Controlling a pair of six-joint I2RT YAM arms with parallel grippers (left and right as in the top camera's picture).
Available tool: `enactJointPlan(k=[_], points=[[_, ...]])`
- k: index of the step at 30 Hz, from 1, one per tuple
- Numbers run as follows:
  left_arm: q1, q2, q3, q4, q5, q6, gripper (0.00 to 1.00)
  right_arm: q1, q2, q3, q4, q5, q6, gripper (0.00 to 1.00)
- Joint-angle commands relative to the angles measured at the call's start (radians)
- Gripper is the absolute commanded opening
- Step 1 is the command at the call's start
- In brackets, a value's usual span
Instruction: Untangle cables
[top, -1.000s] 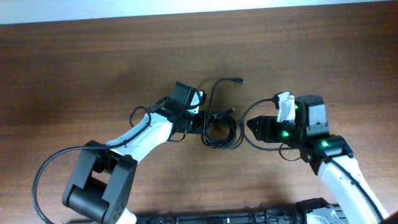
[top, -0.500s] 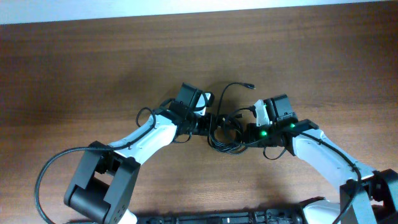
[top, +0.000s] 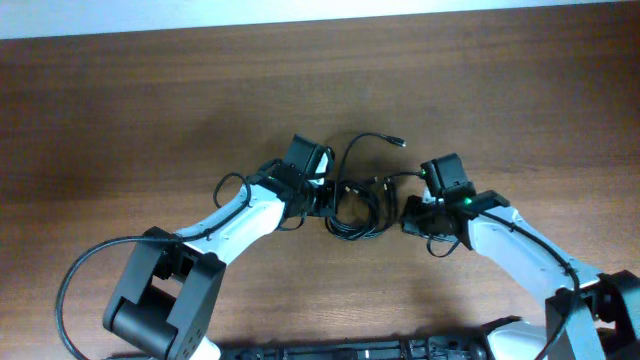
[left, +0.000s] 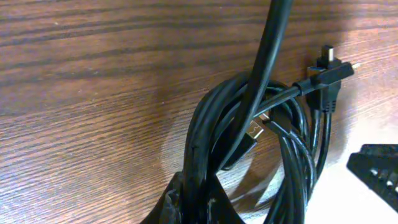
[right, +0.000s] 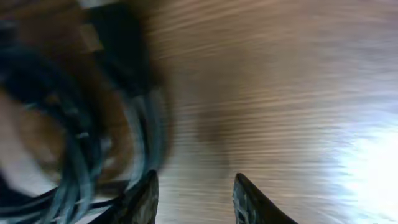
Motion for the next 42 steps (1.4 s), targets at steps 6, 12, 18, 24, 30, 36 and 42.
enactJointPlan(k=[6,12,18,24,30,36,42], points=[[-0.045,-0.024,0.008,0.032,0.05,0.053,0.0,0.069,-0.015,0.003,0.066,-0.069,-0.086,0.36],[-0.048,-0.024,0.008,0.051,0.146,0.098,0.0,0.069,-0.015,0.003,0.069,-0.069,-0.085,0.05],[-0.048,-0.024,0.008,0.056,0.147,0.098,0.0,0.069,-0.015,0.003,0.066,-0.069,-0.085,0.09],[-0.046,-0.024,0.008,0.074,0.267,0.166,0.0,0.069,-0.015,0.003,0.062,-0.069,-0.085,0.09],[-0.001,-0.024,0.008,0.035,0.08,0.065,0.0,0.068,-0.015,0.003,-0.005,0.061,0.034,0.04],[0.039,-0.024,0.008,0.013,0.131,0.074,0.0,-0.005,-0.015,0.002,-0.134,0.184,0.209,0.16],[0.039,-0.024,0.008,0.037,0.36,0.211,0.0,-0.004,-0.015,0.003,-0.13,0.18,0.204,0.45]])
